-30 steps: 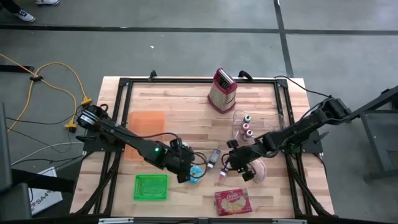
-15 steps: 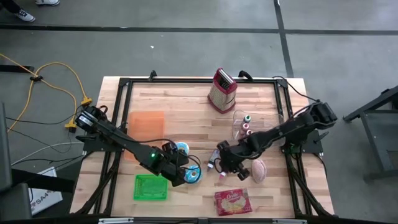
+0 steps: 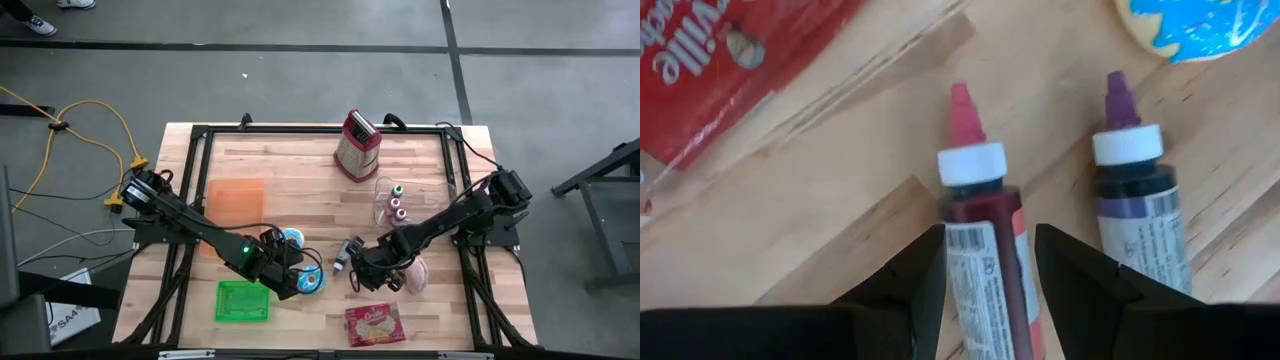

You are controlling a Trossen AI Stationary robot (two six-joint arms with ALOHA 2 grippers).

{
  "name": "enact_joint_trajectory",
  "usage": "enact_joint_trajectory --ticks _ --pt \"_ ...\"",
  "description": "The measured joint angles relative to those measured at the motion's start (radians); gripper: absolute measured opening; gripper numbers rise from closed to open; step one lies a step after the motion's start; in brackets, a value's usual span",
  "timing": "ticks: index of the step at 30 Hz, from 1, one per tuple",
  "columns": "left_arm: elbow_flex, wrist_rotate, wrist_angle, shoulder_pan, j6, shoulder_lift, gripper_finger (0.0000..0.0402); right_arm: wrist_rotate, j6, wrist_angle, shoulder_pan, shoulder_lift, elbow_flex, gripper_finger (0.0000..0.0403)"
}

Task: Pick & Place Food Item
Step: Put the pink food coloring into the transparent bin

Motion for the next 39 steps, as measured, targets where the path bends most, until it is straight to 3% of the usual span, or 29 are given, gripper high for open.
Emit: enact_joint_trajectory --ticks 19,23,27,39 --pt "0.000 0.000 0.000 0.000 0.000 0.000 0.0262 0.000 -0.012 0.010 0.003 0.000 0.000 0.0144" --pt "0.000 0.000 0.000 0.000 0.000 0.000 0.0262 0.073 0.027 0.016 0.019 0.000 0.000 0.0145" --pt "0.000 0.000 0.000 0.000 0.000 0.000 0.0262 0.098 0.037 0.013 0.023 0.000 0.000 0.0158" --pt "0.000 0.000 0.000 0.000 0.001 0.000 0.0262 0.027 0.030 0.014 0.024 -0.001 0.000 0.0200"
